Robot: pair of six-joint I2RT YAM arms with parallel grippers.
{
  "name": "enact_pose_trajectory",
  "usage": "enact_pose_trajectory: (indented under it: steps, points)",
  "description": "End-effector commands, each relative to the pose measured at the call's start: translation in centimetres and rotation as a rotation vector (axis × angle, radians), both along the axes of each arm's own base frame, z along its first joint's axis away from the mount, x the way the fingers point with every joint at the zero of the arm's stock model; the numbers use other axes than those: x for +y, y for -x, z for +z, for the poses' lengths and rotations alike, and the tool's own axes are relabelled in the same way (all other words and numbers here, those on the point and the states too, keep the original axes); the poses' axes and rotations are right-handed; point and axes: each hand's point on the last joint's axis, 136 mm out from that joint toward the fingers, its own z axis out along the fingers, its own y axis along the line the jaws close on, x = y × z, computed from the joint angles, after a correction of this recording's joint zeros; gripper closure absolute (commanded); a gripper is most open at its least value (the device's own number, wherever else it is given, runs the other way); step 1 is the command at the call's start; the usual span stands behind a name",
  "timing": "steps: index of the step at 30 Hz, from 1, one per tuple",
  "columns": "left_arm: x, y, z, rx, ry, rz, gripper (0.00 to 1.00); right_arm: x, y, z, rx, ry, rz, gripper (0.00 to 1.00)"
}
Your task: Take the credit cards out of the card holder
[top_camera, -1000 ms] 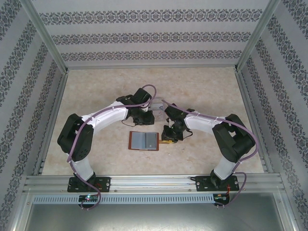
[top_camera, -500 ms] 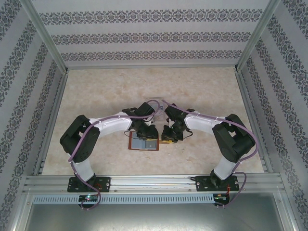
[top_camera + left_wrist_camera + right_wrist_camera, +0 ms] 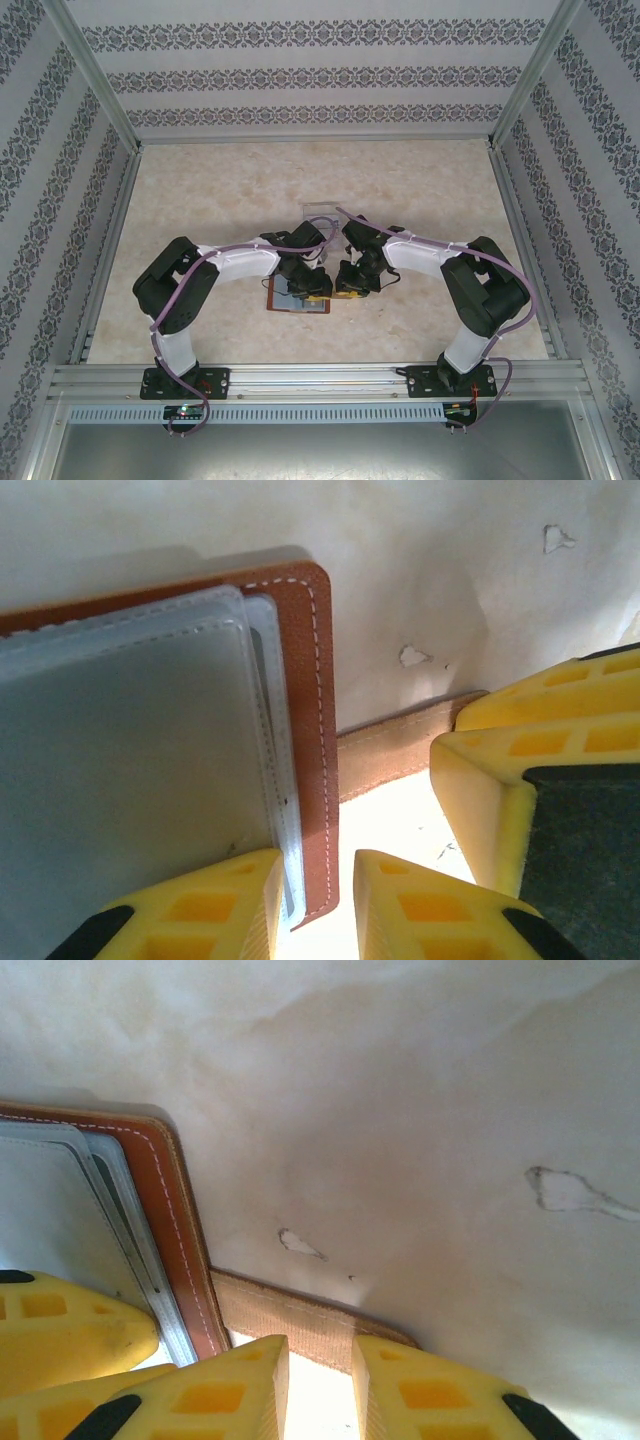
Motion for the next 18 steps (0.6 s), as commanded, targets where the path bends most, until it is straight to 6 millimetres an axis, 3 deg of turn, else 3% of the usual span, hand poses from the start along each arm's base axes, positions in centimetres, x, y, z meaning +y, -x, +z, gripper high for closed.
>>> enact_pose_trajectory:
  steps: [1, 18]
  points:
    - [1.5, 0.7, -1.3, 0.002, -0.106, -0.007, 0.72, -0.3, 0.5, -0.8, 0.015, 0.037, 0.024, 0.74]
    - [5.1, 0.4, 0.3, -0.075, -0.319, -0.016, 0.65, 0.1, 0.1, -0.8, 0.015, 0.032, 0.037, 0.73]
